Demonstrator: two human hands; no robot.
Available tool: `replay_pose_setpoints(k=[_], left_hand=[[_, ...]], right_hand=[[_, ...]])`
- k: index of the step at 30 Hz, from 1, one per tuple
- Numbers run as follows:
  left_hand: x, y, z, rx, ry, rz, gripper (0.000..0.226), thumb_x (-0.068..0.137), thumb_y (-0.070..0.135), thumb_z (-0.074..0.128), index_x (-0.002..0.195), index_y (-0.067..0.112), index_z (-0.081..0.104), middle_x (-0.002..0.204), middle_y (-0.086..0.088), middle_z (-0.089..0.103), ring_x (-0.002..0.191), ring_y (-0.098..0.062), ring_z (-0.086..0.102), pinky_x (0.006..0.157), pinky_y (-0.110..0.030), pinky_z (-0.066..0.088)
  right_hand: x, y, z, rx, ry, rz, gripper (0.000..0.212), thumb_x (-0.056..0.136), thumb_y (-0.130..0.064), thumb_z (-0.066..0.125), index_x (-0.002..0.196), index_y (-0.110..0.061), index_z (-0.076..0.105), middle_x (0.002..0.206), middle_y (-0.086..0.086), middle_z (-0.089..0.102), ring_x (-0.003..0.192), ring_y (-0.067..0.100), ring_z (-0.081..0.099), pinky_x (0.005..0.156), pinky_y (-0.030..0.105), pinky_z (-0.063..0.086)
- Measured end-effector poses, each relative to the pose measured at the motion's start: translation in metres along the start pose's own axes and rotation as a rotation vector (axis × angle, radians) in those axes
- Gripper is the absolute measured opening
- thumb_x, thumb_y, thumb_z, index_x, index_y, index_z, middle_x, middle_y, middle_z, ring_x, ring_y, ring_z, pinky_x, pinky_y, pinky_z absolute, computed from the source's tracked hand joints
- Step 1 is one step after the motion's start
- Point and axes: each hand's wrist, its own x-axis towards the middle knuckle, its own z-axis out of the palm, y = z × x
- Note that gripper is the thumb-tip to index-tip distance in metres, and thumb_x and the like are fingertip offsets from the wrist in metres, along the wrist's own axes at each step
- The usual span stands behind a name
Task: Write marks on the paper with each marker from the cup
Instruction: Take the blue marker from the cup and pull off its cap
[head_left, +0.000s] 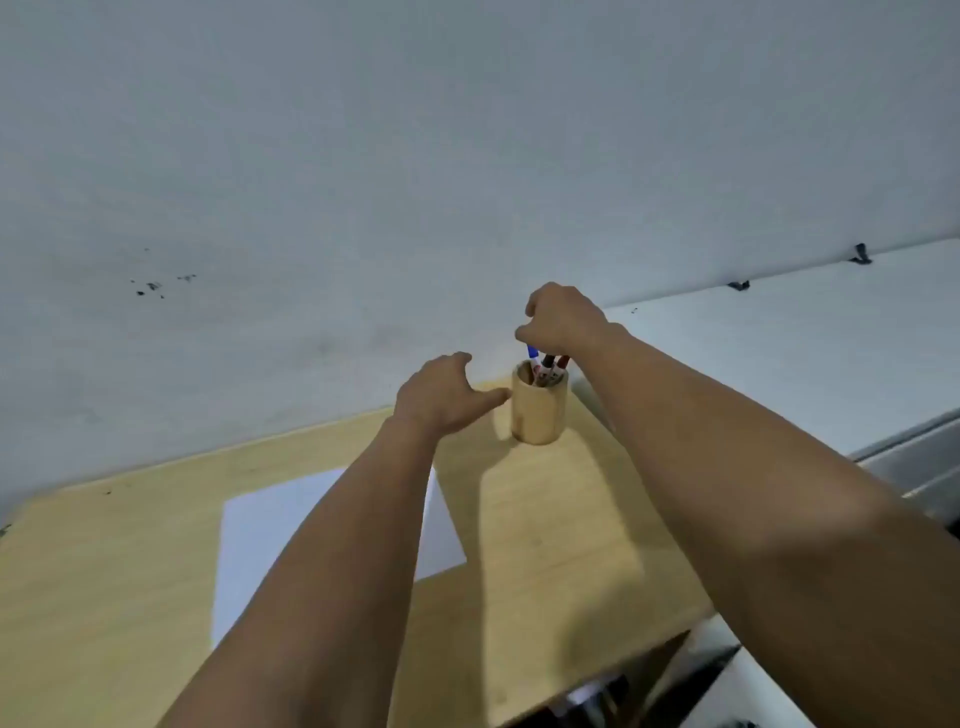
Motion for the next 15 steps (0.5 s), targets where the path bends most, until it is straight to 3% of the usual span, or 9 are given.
replay_pose_setpoints(k=[3, 7, 9, 12, 15], left_hand=[[0.016, 0.004, 0.031, -0.177, -0.085, -0.026, 0.104, 0.075, 0.068, 0.075, 0.158, 0.021, 0.034, 0.157, -0.001, 0.047, 0.143, -0.023, 0.045, 0.11, -0.043, 0.044], [0.034, 0.013, 0.063, -0.454, -0.113, -0.066, 0.114, 0.068, 0.057, 0.088, 0.159, 0.018, 0.031, 0.157, -0.003, 0.047, 0.142, -0.023, 0.047, 0.111, -0.039, 0.044], [0.038, 0.016, 0.075, -0.543, -0.103, -0.077, 0.109, 0.063, 0.052, 0.093, 0.154, 0.022, 0.04, 0.149, -0.001, 0.055, 0.132, -0.02, 0.055, 0.106, -0.039, 0.049], [0.04, 0.016, 0.09, -0.61, -0.071, -0.052, 0.082, 0.061, 0.045, 0.095, 0.131, 0.027, 0.056, 0.124, 0.008, 0.069, 0.11, -0.014, 0.067, 0.094, -0.042, 0.058], [0.041, 0.016, 0.094, -0.646, -0.062, -0.038, 0.073, 0.062, 0.04, 0.095, 0.124, 0.026, 0.059, 0.114, 0.012, 0.07, 0.105, -0.014, 0.068, 0.091, -0.045, 0.059]], right_hand=[[0.015, 0.009, 0.008, 0.021, -0.084, 0.042, 0.044, 0.088, -0.019, 0.073, 0.128, -0.001, 0.069, 0.122, 0.013, 0.077, 0.108, 0.033, 0.076, 0.094, 0.046, 0.063], [0.027, 0.014, 0.021, -0.013, -0.14, 0.057, 0.035, 0.081, -0.027, 0.084, 0.108, -0.01, 0.072, 0.098, 0.007, 0.077, 0.086, 0.029, 0.077, 0.085, 0.043, 0.066], [0.031, 0.018, 0.03, -0.048, -0.135, 0.073, 0.027, 0.079, -0.021, 0.081, 0.104, -0.013, 0.073, 0.093, 0.004, 0.075, 0.086, 0.028, 0.075, 0.084, 0.042, 0.065], [0.031, 0.024, 0.041, -0.067, -0.132, 0.085, 0.015, 0.077, -0.012, 0.075, 0.09, -0.016, 0.07, 0.082, 0.002, 0.069, 0.085, 0.029, 0.073, 0.076, 0.034, 0.057], [0.029, 0.028, 0.046, -0.043, -0.125, 0.099, 0.012, 0.075, -0.01, 0.072, 0.08, -0.017, 0.063, 0.077, 0.0, 0.065, 0.078, 0.028, 0.068, 0.072, 0.034, 0.048]])
